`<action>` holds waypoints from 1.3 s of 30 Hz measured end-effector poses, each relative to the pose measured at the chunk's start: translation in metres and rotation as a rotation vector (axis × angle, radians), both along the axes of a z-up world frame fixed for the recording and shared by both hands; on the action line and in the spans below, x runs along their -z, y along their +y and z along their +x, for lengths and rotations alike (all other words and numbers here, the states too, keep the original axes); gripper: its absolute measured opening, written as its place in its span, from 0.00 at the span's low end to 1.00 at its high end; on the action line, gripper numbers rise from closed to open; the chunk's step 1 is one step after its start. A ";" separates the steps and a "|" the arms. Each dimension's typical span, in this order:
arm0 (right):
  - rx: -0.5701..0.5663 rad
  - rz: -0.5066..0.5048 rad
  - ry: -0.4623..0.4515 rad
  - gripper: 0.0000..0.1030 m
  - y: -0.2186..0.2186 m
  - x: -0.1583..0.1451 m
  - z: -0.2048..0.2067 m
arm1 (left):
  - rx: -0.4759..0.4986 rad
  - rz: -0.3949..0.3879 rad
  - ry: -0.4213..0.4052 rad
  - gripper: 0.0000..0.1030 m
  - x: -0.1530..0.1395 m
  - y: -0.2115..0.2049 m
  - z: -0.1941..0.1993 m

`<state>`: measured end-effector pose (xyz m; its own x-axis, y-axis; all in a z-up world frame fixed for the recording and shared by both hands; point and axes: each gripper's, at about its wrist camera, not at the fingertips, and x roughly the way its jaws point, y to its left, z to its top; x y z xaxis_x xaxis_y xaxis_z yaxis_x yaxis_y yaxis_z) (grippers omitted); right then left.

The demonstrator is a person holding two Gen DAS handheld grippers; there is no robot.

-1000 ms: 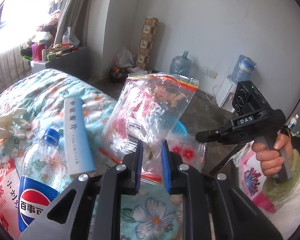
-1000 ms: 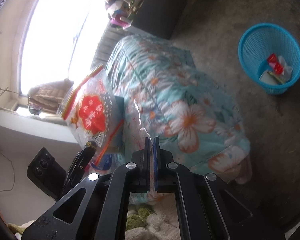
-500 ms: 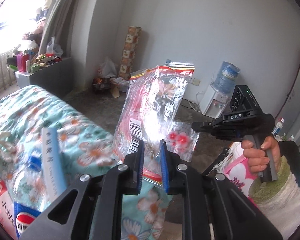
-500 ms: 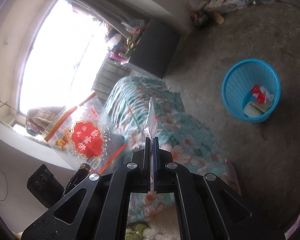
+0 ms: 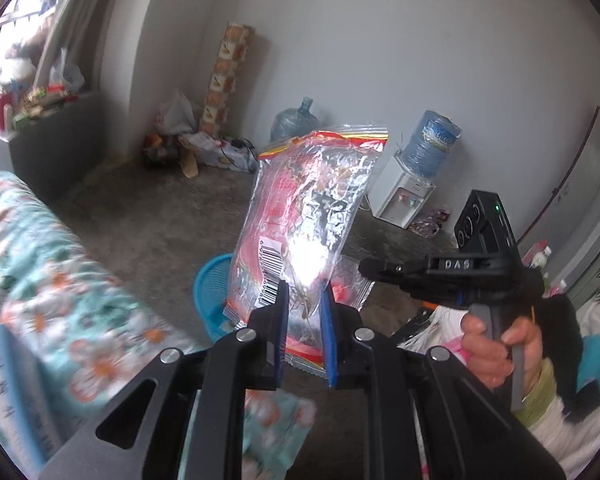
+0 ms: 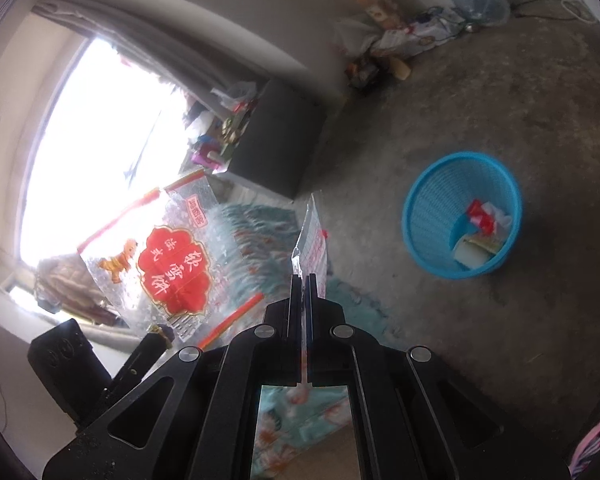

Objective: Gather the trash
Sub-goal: 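Carry the clear bag in the left tool over the blue wastebasket, then open the left tool to drop the clear bag into the wastebasket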

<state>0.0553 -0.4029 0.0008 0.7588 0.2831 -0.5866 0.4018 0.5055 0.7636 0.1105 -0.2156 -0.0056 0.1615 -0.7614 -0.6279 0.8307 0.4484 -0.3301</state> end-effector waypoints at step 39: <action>0.367 0.114 0.287 0.57 -0.095 0.144 0.028 | -0.209 0.208 0.138 0.77 0.100 -0.153 0.091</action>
<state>0.0835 -0.4975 -0.1437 0.6328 0.1016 -0.7677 0.7405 0.2107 0.6382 0.2014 -0.3691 -0.1051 0.2029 -0.5742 -0.7932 0.6672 0.6739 -0.3172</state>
